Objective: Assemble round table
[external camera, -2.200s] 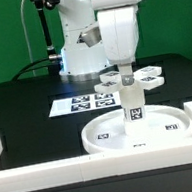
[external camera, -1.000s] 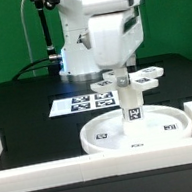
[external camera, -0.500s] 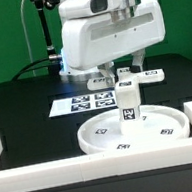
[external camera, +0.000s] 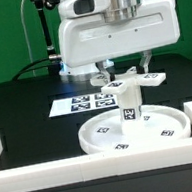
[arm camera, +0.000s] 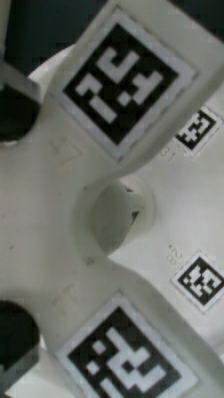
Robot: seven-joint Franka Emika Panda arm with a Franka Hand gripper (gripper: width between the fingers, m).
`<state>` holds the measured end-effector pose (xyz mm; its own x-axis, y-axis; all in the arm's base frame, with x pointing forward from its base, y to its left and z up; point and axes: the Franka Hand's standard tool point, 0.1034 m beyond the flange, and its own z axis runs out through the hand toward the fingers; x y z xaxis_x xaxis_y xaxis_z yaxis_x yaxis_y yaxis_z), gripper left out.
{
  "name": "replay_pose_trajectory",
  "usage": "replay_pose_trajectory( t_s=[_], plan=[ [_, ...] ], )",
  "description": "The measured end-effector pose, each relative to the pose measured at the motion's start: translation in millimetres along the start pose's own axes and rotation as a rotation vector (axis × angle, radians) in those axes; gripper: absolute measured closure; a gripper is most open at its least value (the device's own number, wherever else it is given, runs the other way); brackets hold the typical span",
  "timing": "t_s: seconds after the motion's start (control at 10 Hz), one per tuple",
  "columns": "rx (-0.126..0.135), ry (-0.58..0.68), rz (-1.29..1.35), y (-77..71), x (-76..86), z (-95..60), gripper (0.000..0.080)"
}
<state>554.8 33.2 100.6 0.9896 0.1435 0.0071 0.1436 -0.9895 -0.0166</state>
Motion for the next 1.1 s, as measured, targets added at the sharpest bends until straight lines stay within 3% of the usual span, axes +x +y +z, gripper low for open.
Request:
replay_pose_trajectory(
  t_s=[0.2, 0.6, 1.1],
  plan=[
    [0.006, 0.001, 0.143, -0.6, 0.2, 0.0, 0.0354],
    [0.058, 0.017, 0.576, -3.1, 0.3, -0.3, 0.0354],
    [0.072, 0.045, 1.007, -3.2, 2.0, -0.1, 0.0354]
  ],
)
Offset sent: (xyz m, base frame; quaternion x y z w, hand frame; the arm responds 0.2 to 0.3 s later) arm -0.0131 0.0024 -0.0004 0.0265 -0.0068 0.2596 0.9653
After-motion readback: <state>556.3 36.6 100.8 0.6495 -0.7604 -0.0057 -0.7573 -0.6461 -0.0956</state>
